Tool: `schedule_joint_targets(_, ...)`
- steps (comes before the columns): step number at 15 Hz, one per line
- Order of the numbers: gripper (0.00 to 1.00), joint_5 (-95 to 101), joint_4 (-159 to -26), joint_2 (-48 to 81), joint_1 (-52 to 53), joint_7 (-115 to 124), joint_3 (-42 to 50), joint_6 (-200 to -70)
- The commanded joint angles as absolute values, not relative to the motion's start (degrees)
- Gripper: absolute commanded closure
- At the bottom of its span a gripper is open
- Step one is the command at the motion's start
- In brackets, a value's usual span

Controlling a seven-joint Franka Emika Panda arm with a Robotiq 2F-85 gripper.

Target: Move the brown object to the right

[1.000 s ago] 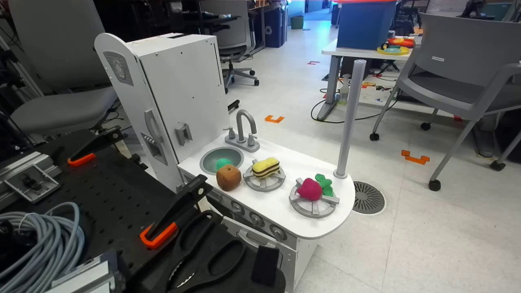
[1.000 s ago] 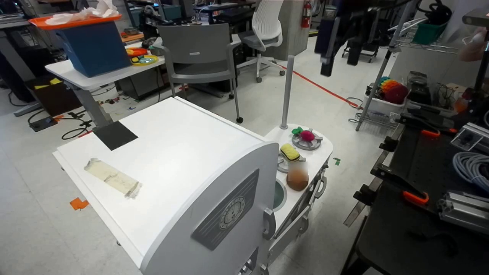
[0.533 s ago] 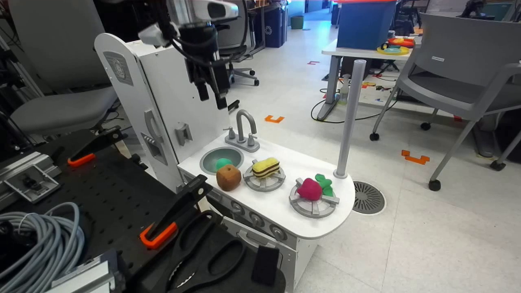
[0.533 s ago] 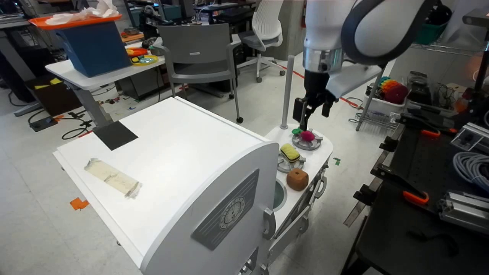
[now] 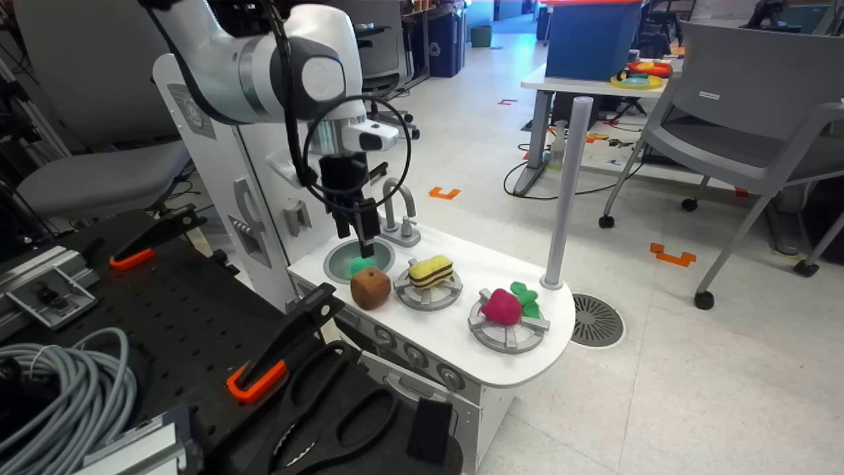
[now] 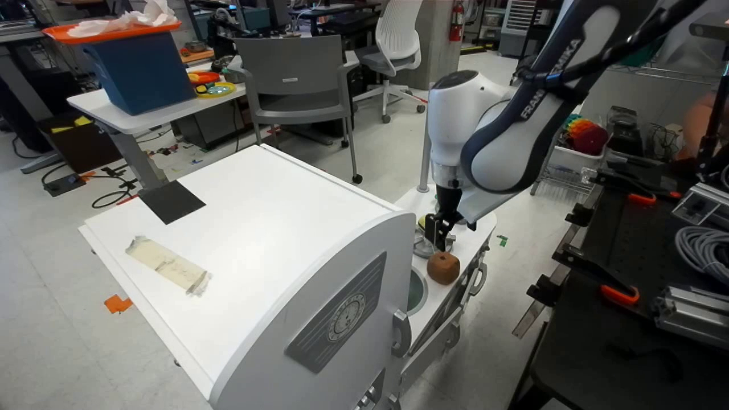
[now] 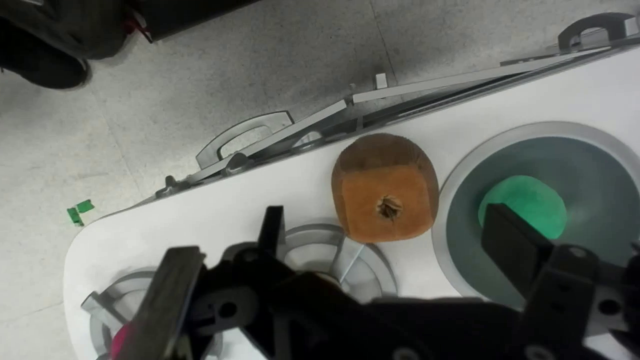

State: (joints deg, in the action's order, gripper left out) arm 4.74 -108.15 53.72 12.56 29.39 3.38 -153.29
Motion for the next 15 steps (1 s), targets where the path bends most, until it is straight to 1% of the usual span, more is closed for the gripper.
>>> schedule_joint_targets(1, 0.00, 0.96, -97.15, 64.13, 13.96, 28.45, 3.90, -153.56)
schedule_joint_targets(6, 0.00, 0.45, -85.37, 74.70, 16.60, 29.94, 6.93, -151.92)
schedule_joint_targets(7, 0.25, 0.43, -83.54, 76.41, 17.05, 30.43, 7.67, -151.44)
schedule_joint_targets(8, 0.26, 0.47, -82.15, 77.73, 17.46, 30.80, 8.37, -151.20)
schedule_joint_targets(9, 0.33, 0.44, -80.92, 78.93, 17.66, 31.07, 8.87, -150.88)
schedule_joint_targets(10, 0.42, 0.37, -79.71, 80.04, 17.81, 31.35, 9.23, -150.52)
schedule_joint_targets(12, 0.57, 0.14, -77.86, 81.31, 17.67, 31.47, 9.27, -150.10)
schedule_joint_targets(15, 0.76, 0.13, -79.54, 79.23, 17.28, 30.91, 8.40, -148.83)
